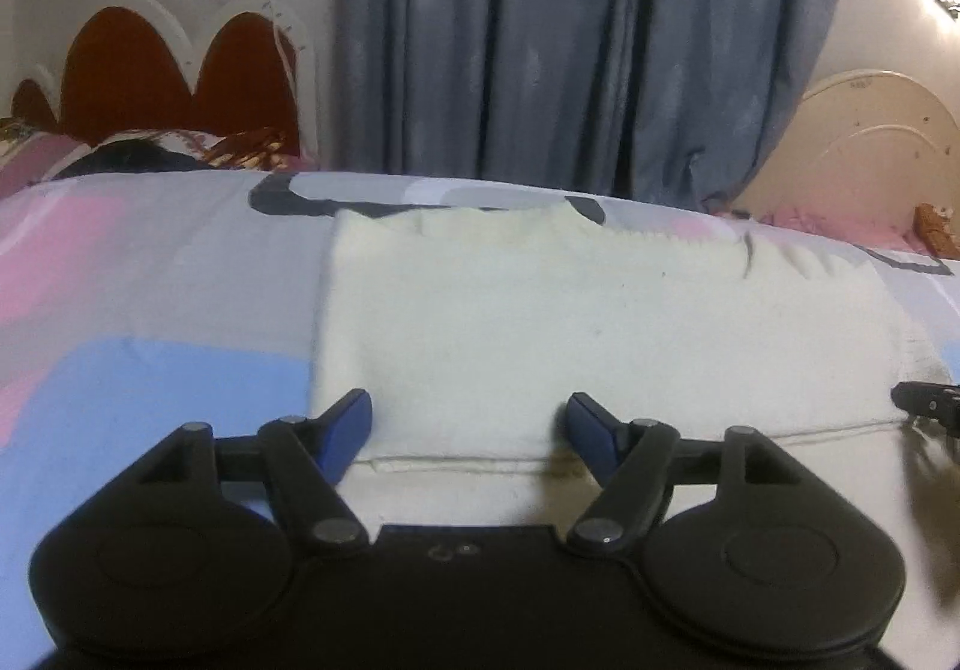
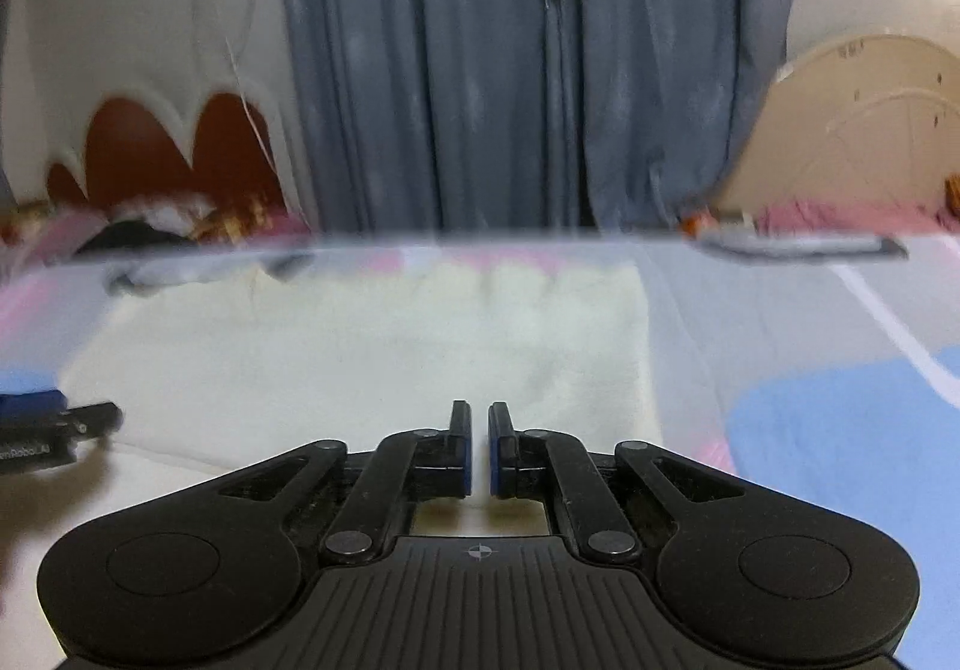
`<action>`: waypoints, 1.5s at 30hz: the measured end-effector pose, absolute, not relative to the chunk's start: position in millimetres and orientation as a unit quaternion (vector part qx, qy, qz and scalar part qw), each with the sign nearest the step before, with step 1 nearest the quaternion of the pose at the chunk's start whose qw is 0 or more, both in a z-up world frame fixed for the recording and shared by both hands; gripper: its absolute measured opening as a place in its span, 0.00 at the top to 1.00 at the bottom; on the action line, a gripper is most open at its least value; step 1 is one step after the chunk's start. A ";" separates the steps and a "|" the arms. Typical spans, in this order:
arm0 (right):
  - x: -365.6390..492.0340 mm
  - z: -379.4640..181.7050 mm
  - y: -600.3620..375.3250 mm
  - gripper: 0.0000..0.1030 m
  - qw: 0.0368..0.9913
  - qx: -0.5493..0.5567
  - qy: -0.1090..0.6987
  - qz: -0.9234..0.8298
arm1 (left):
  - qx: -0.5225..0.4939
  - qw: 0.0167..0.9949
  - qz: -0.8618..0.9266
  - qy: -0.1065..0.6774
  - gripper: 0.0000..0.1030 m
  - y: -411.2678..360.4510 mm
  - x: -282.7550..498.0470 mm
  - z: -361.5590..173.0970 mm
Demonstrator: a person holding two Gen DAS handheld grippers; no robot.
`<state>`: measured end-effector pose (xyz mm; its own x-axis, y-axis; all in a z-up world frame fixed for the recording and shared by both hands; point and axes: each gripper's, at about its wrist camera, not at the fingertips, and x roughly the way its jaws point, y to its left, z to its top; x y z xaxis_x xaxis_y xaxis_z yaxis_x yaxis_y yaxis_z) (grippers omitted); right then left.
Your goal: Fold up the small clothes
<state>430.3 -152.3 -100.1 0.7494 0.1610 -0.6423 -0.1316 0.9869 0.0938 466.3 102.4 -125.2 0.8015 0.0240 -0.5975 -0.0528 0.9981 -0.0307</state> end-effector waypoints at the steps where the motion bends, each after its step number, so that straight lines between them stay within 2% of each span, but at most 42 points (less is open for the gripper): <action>1: 428.8 -97.4 -153.2 0.97 0.935 0.018 0.344 0.081 | -0.020 0.952 0.021 0.304 0.36 99.2 462.1 -119.2; 3: 421.5 -85.8 -156.0 0.97 0.939 0.018 0.335 0.076 | 0.001 0.961 0.014 0.278 0.29 89.0 451.9 -114.4; 5: 413.6 -82.8 -162.1 0.96 0.948 0.027 0.308 0.078 | 0.022 0.949 0.025 0.314 0.27 81.8 459.4 -130.4; 9: 426.8 -99.2 -185.4 0.97 0.930 0.094 0.343 0.089 | 0.023 0.947 0.032 0.320 0.27 79.5 461.7 -135.1; 13: 424.1 -95.7 -175.6 0.97 0.932 0.048 0.348 0.092 | 0.029 0.945 0.039 0.322 0.27 78.0 460.8 -134.0; 19: 417.0 -100.6 -184.0 0.97 0.932 0.048 0.344 0.107 | 0.035 0.947 0.046 0.317 0.25 74.7 457.7 -137.5; 30: 429.2 -101.0 -181.0 0.97 0.924 -0.035 0.358 0.132 | 0.033 0.945 0.057 0.320 0.18 75.3 456.9 -138.8; 37: 430.5 -97.1 -164.6 0.96 0.912 -0.099 0.380 0.123 | 0.019 0.937 0.055 0.344 0.10 84.1 451.6 -140.1; 43: 423.1 -97.9 -156.7 0.96 0.915 -0.120 0.370 0.106 | 0.013 0.936 0.050 0.349 0.10 90.9 429.0 -136.1; 44: 415.7 -94.8 -158.3 0.93 0.919 -0.111 0.364 0.101 | 0.015 0.936 0.050 0.349 0.11 91.5 422.3 -135.5; 45: 405.0 -92.1 -160.8 0.70 0.924 -0.101 0.355 0.103 | 0.014 0.936 0.051 0.349 0.11 92.1 415.0 -134.6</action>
